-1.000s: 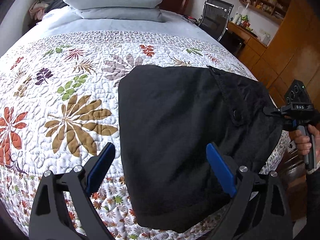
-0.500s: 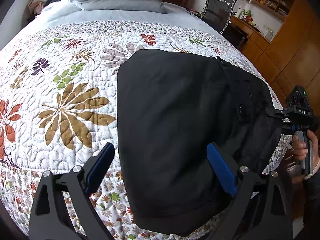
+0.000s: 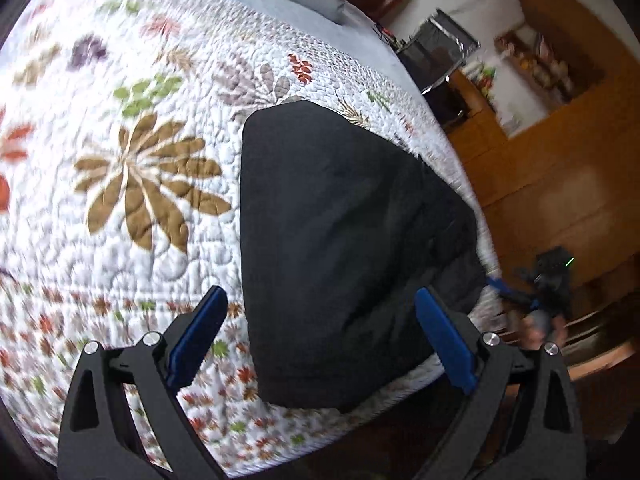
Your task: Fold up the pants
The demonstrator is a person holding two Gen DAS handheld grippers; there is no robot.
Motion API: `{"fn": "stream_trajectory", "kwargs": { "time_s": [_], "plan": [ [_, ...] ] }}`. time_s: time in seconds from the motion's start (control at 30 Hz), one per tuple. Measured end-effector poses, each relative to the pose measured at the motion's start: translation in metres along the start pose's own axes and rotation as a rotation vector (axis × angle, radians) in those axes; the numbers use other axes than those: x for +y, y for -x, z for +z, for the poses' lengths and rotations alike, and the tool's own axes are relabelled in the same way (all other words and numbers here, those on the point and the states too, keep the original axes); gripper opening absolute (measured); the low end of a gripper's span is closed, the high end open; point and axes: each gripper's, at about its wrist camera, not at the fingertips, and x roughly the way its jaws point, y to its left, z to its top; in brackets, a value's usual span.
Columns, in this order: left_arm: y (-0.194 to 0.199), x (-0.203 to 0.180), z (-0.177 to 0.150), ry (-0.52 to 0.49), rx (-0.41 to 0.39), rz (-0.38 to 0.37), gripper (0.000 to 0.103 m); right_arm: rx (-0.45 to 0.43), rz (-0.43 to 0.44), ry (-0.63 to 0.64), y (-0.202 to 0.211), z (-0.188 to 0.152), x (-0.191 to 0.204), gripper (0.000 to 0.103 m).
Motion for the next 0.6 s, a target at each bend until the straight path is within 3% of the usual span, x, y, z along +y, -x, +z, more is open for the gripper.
{"fn": "stream_trajectory", "kwargs": {
  "time_s": [0.1, 0.27, 0.43, 0.6],
  "plan": [
    [-0.001, 0.024, 0.002, 0.129, 0.035, -0.083, 0.095, 0.006, -0.001, -0.020, -0.001, -0.002, -0.006, 0.086],
    [-0.017, 0.044, -0.002, 0.247, 0.116, -0.245, 0.095, 0.026, 0.028, -0.073, -0.005, -0.004, -0.016, 0.086],
    [-0.037, 0.052, -0.008, 0.293, 0.164, -0.251, 0.095, 0.039, 0.017, -0.088, -0.010, -0.002, -0.022, 0.086],
    [-0.051, 0.049, -0.008, 0.270, 0.210, -0.229, 0.095, 0.043, 0.013, -0.096, -0.012, 0.000, -0.026, 0.086]
  ]
}}
